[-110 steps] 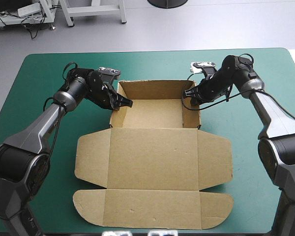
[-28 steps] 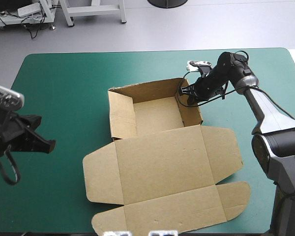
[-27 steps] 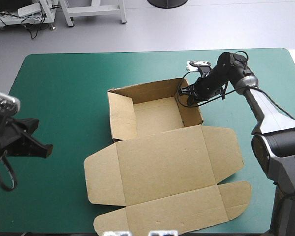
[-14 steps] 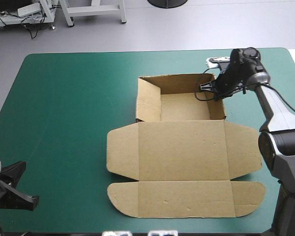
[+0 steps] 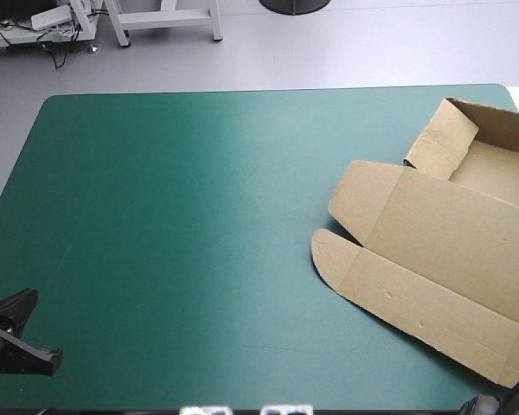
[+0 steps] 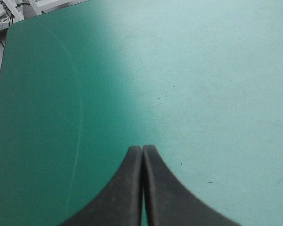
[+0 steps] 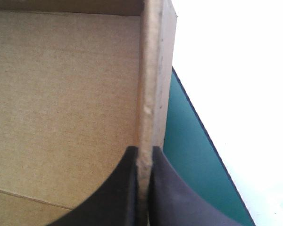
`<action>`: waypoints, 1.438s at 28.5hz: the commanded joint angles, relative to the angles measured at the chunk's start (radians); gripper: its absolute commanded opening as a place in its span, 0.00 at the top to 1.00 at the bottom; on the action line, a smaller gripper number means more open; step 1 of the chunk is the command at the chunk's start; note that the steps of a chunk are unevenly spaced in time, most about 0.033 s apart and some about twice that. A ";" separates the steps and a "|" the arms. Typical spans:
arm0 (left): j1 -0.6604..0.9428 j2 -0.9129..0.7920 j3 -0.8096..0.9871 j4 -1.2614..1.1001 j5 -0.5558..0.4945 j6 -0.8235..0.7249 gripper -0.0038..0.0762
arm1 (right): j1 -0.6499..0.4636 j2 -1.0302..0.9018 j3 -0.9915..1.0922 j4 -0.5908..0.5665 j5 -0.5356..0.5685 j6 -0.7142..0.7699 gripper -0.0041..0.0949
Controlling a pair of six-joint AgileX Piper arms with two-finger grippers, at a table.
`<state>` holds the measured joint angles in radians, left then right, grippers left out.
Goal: Fold the box
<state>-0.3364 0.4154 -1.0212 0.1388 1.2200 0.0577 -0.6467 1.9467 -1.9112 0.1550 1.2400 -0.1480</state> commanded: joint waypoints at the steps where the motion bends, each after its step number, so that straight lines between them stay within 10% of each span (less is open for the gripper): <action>1: -0.004 0.016 -0.020 0.003 -0.075 -0.017 0.96 | -0.010 -0.060 -0.022 0.024 0.007 -0.050 0.95; 9: -0.004 0.016 -0.020 0.003 -0.075 -0.017 0.96 | -0.008 -0.057 -0.022 -0.010 -0.026 -0.072 0.59; 20: -0.004 0.016 -0.020 0.005 -0.075 -0.013 0.96 | -0.008 -0.071 -0.032 -0.003 -0.013 -0.072 0.57; 26: -0.004 0.016 -0.020 0.011 -0.075 0.021 0.96 | -0.008 -0.144 -0.033 0.166 0.001 -0.092 0.62; 32: -0.004 0.016 -0.020 0.011 -0.075 0.070 0.96 | -0.008 -0.283 -0.031 0.313 0.013 -0.156 0.96; 41: -0.004 0.016 -0.020 0.011 -0.075 0.125 0.96 | -0.004 -0.558 0.038 0.533 -0.004 -0.189 0.96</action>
<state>-0.3364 0.4154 -1.0212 0.1418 1.2150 0.1812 -0.6491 1.4933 -1.8825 0.5630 1.2487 -0.3003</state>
